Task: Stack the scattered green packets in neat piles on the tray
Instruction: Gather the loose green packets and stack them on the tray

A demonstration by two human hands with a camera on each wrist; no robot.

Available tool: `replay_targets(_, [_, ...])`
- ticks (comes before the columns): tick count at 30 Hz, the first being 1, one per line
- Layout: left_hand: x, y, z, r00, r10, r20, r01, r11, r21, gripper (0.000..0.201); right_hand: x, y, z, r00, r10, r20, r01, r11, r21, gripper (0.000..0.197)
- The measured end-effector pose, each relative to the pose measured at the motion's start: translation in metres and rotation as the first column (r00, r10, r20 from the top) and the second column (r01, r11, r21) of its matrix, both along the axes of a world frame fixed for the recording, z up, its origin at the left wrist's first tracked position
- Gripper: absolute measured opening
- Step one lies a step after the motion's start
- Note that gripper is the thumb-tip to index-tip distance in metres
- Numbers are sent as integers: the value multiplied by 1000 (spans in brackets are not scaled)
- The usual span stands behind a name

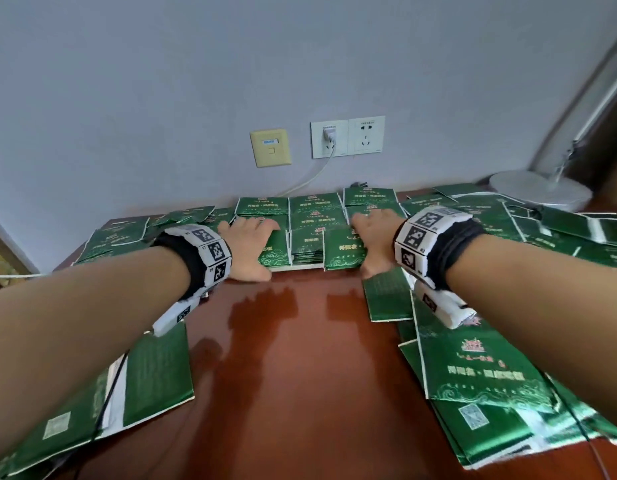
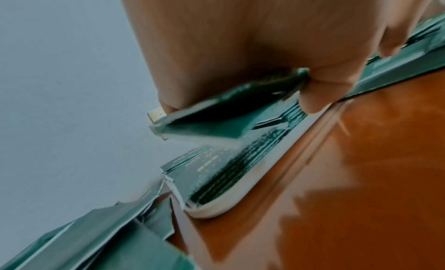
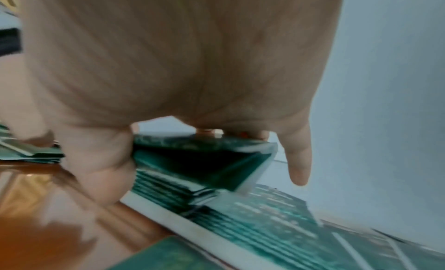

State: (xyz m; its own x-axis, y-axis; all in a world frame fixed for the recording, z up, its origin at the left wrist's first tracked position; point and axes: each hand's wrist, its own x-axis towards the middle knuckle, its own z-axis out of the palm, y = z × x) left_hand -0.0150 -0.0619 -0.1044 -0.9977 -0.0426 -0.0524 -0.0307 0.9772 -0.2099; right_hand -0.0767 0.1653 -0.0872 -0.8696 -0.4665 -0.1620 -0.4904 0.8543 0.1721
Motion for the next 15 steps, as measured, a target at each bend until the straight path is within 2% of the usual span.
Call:
replay_targets(4, [-22, 0, -3, 1000, 17, 15, -16, 999, -45, 91, -31, 25, 9, 993, -105, -57, 108, 992, 57, 92])
replay_targets(7, [-35, -2, -7, 999, 39, 22, -37, 998, -56, 90, -46, 34, 11, 988, -149, -25, 151, 986, 77, 94])
replay_targets(15, [-54, -7, -9, 996, 40, 75, -35, 998, -57, 100, -68, 24, 8, 993, -118, 11, 114, 979, 166, 101])
